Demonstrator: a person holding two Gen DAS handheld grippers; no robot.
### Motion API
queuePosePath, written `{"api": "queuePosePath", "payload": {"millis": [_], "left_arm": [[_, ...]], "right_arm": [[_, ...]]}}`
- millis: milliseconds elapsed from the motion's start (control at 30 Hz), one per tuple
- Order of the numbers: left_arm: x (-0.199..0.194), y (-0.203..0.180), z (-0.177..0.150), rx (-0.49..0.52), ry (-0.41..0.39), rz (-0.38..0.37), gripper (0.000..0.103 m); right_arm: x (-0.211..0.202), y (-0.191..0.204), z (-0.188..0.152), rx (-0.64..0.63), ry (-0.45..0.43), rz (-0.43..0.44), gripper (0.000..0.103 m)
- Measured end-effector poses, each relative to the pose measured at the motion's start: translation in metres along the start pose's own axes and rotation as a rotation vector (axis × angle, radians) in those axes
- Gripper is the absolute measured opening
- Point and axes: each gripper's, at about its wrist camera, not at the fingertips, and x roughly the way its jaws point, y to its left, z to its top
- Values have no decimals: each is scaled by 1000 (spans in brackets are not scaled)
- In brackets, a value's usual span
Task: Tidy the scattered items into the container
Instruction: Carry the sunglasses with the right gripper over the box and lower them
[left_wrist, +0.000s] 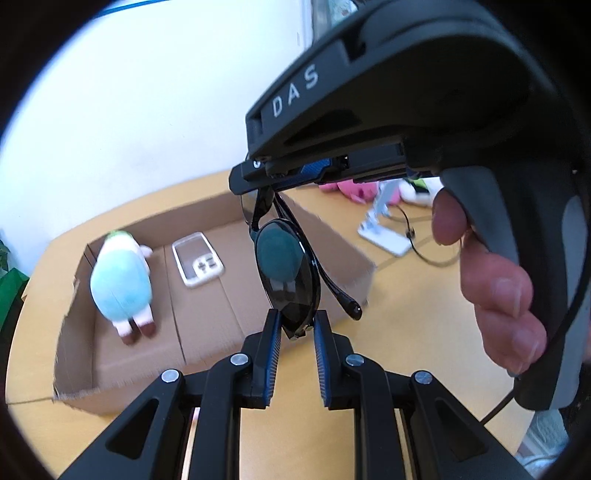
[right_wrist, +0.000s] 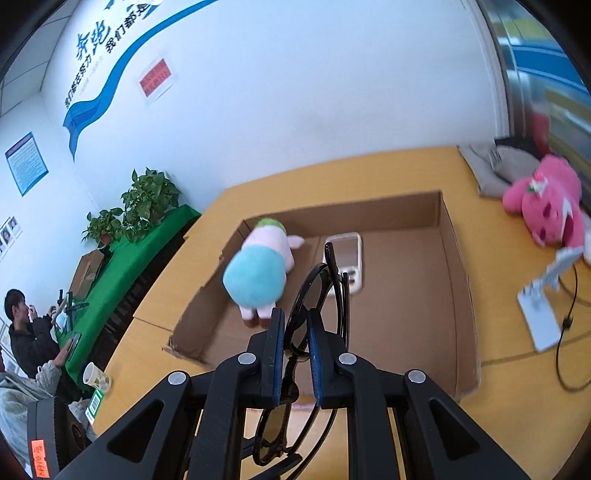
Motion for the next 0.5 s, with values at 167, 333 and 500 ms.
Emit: {"api": "queuePosePath", "payload": {"millis": [167, 333, 500], "left_arm": [[12, 20, 29, -50, -26, -7, 17], [32, 36, 54, -81, -26, -6, 17], [65, 54, 73, -133, 10, -26, 17]], "right_arm": [[13, 7, 41, -45, 8, 4, 12], [35, 2, 77, -63, 46, 1, 12], [71, -15, 105, -57, 111, -6, 12]]}}
